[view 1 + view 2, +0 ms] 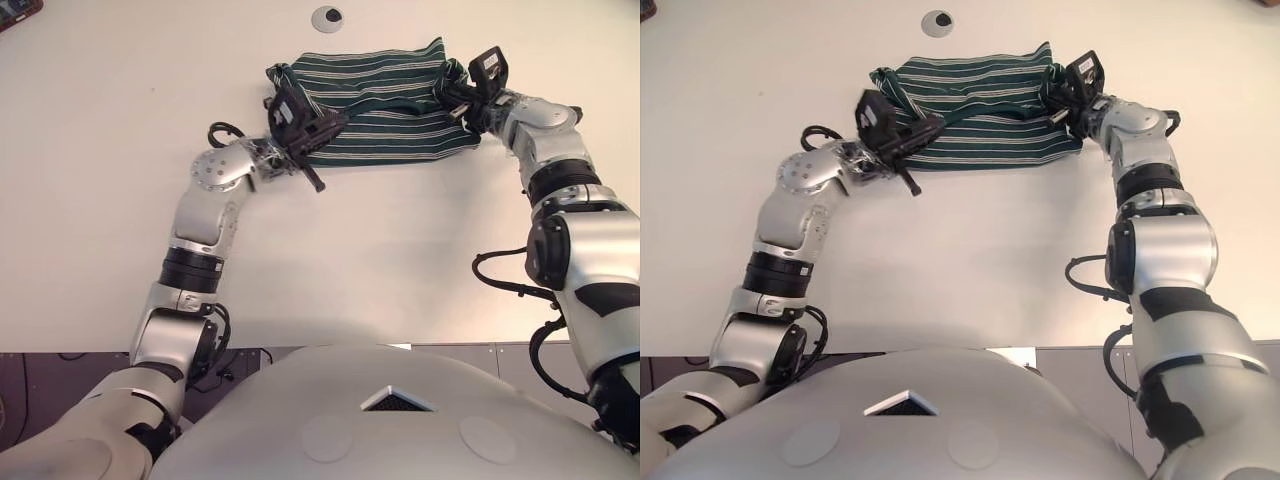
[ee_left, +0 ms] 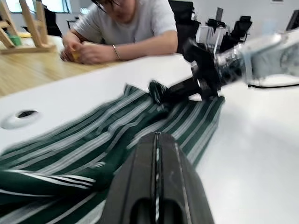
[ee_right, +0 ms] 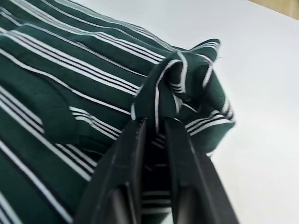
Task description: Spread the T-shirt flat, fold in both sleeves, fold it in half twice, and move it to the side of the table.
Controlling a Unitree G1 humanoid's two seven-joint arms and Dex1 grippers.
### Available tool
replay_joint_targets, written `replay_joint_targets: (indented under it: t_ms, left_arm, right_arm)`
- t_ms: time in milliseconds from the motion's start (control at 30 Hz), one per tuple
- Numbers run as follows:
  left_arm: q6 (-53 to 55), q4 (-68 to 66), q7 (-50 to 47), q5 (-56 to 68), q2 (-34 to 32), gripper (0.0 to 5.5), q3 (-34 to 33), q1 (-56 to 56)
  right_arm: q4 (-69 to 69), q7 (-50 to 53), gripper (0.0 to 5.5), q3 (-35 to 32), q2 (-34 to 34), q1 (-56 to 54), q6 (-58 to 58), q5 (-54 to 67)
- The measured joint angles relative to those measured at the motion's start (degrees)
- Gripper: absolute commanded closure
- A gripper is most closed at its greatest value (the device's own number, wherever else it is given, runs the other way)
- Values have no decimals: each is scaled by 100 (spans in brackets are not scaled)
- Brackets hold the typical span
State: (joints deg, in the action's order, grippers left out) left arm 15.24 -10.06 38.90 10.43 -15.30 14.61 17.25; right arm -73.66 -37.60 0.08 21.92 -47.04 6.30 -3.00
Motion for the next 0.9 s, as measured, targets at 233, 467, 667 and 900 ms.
replay_joint_targets:
  t_ms: [233,467,667,900]
  left_arm:
    - [784,-434,20,-623,-280,550,333,239]
    - [572,-296,52,-857,-1046,550,135,87]
    - [80,2,-282,-609,-959,550,-462,-11]
    - [659,1413,170,-318,-780,550,224,-620]
  right_arm:
    - [557,-1633,549,983,445,310,693,-681]
    - [4093,-4557,549,1658,851,1981,-398,310]
    - [5844,-3629,549,635,493,1707,-2400,1766]
    - [6473,-1167,549,1200,-1093,2384,-3100,1510]
